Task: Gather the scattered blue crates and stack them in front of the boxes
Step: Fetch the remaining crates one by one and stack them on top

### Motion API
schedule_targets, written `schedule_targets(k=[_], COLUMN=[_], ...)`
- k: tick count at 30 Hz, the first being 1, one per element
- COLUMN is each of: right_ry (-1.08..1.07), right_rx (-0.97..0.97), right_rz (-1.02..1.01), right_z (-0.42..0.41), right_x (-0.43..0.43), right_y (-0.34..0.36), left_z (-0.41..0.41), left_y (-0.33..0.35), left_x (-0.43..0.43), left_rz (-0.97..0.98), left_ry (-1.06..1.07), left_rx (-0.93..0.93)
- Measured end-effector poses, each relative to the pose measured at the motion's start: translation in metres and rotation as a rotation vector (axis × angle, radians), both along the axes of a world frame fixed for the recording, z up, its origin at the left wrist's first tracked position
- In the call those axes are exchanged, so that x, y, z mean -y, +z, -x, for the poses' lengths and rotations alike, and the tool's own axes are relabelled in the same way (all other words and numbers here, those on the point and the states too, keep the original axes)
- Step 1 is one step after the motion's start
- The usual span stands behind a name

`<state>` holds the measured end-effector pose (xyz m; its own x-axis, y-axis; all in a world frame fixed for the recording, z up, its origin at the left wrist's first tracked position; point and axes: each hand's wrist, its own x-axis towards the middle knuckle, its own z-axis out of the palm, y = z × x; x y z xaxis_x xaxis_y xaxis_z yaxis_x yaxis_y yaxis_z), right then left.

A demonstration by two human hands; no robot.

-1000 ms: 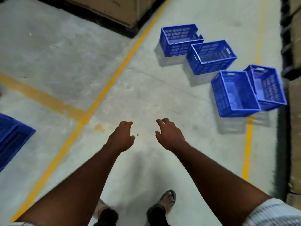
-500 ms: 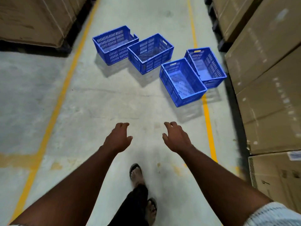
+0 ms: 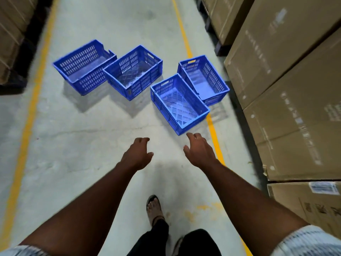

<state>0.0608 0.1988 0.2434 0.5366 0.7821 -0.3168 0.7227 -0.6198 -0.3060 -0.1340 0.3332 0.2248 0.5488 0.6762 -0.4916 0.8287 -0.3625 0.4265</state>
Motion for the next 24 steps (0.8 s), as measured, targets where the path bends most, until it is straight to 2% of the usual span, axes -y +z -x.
schedule_targets(k=[9,24], right_ry=[-0.133,-0.437], right_rx=[-0.061,-0.253], right_rz=[0.036,0.086], right_z=[-0.096,-0.265], right_x=[-0.054,-0.201], right_y=[-0.025,-0.104], left_z=[-0.12,-0.304], left_y=[-0.009,-0.053], left_x=[-0.083,-0.285], left_rz=[0.021,0.016], left_ry=[-0.118,-0.247], left_rx=[-0.01,-0.104])
